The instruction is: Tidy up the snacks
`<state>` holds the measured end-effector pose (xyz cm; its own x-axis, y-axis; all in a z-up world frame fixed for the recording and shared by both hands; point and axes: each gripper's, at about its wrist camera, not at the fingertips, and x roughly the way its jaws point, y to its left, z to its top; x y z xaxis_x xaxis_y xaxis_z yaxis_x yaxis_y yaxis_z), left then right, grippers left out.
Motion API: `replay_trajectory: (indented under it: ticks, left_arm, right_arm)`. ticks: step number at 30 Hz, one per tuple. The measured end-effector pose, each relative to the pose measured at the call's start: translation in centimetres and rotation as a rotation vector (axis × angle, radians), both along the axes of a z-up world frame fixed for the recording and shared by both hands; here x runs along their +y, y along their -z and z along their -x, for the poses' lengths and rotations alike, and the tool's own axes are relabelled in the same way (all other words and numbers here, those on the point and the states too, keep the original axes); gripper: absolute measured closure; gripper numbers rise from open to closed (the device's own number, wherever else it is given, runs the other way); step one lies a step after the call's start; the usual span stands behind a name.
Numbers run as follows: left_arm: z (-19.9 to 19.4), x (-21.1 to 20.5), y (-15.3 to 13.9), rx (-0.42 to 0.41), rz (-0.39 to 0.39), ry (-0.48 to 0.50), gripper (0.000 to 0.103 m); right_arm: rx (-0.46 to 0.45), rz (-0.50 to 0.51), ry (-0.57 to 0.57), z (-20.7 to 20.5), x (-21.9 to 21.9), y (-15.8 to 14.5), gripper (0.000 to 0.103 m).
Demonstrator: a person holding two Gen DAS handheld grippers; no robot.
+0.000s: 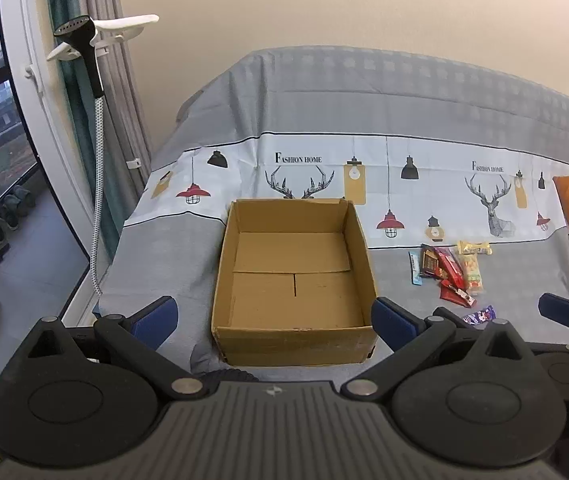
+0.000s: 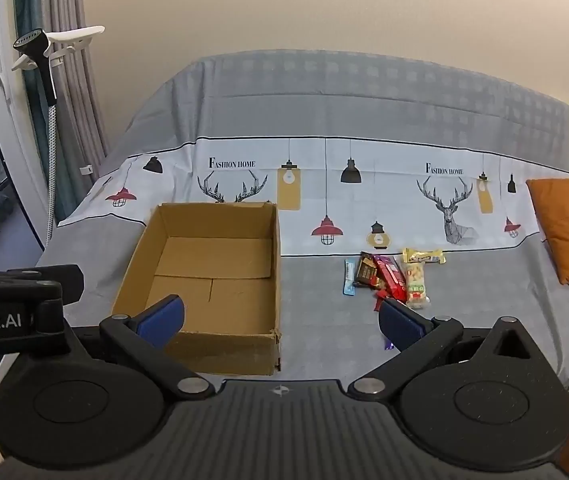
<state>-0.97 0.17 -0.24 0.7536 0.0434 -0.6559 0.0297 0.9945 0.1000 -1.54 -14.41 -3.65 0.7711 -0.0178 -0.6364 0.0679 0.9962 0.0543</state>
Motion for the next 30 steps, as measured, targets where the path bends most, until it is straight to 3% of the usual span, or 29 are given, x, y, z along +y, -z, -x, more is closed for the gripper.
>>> replay_trajectory:
  ticks: [30]
  left_arm:
    - [-0.1,1.1,0.6,0.032,0.003,-0.013,0.000]
  right_arm:
    - [0.029,-0.011,-0.016,-0.1,0.6,0.7,0.000]
